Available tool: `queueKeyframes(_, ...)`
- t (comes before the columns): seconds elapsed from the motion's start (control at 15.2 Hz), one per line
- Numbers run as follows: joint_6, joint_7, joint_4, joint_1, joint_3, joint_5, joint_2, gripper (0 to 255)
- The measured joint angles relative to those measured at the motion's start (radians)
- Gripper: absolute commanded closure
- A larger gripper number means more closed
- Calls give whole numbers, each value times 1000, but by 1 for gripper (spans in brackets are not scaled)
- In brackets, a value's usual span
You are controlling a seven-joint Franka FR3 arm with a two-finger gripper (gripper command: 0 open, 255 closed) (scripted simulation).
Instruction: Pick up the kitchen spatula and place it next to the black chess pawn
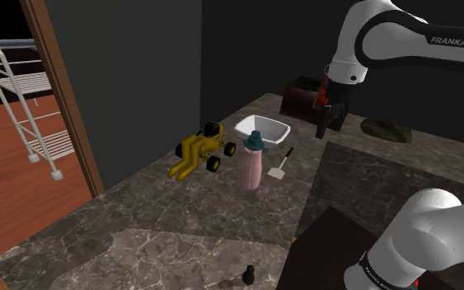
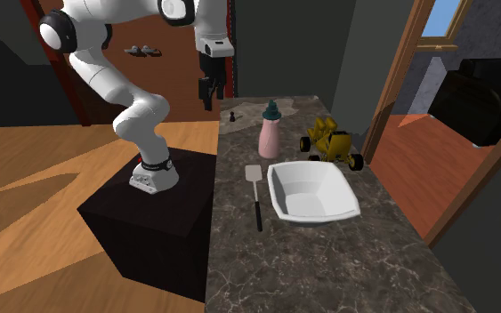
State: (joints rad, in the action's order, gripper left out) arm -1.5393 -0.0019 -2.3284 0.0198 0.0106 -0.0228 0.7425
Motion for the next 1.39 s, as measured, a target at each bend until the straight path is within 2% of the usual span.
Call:
queueKeyframes(0.13,-17,20,-7,7,-4,2,-9,0)
queueKeyframes(0.26,-71,92,-30,31,-19,11,-34,0)
queueKeyframes(0.86,-396,503,-79,157,-97,35,-275,0)
queueKeyframes(1.39,-630,861,-54,272,-118,-2,-505,0)
